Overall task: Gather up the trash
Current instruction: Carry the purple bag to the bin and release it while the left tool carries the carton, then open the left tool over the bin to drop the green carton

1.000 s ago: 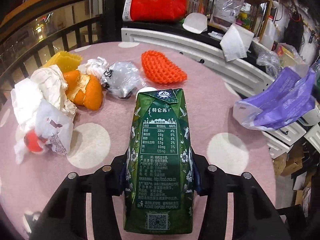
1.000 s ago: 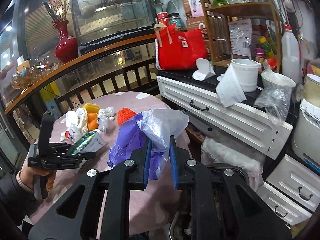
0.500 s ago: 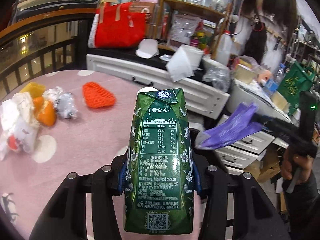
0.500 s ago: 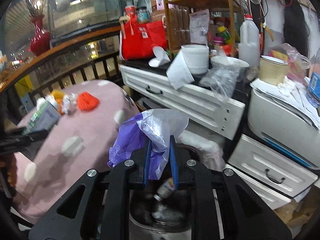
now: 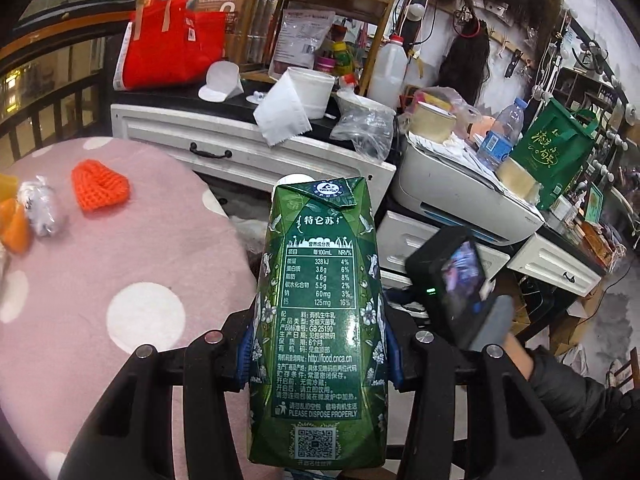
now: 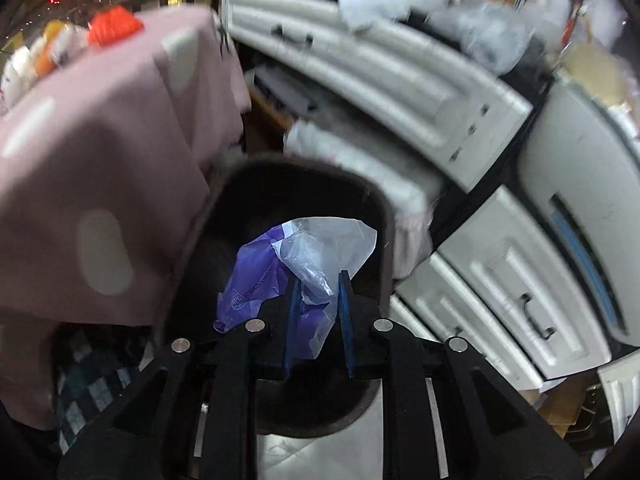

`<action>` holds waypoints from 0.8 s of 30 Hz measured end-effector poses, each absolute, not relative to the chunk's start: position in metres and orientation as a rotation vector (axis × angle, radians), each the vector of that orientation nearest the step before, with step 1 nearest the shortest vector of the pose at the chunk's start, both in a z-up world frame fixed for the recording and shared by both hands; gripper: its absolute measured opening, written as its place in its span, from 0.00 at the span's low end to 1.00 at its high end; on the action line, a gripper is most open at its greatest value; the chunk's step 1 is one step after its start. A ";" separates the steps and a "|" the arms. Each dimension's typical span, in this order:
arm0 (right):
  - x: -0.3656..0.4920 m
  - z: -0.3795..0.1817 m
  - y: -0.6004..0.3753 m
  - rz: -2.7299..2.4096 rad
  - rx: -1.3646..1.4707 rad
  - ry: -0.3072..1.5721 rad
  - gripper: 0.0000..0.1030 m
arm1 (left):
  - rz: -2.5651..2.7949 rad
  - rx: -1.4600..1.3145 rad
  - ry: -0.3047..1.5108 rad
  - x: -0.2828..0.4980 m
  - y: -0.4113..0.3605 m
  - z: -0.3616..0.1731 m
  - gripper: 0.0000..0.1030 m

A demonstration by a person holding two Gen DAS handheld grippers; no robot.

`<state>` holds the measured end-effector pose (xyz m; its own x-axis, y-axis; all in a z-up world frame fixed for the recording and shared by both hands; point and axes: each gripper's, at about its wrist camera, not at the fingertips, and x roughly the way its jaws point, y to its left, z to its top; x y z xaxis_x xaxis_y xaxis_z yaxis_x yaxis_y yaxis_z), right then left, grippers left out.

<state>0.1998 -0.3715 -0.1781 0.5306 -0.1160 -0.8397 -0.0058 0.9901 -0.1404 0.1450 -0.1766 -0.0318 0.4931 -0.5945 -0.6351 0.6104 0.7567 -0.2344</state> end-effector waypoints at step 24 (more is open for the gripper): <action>0.142 -0.145 -0.467 -0.372 0.202 0.877 0.71 | -0.726 0.157 0.922 0.152 -0.249 -0.110 0.47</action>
<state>0.1415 -0.4668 -0.1455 0.5808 -0.2338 -0.7797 0.3972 0.9175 0.0207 0.1517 -0.2486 -0.1097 0.3880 -0.5036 -0.7719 0.6323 0.7548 -0.1747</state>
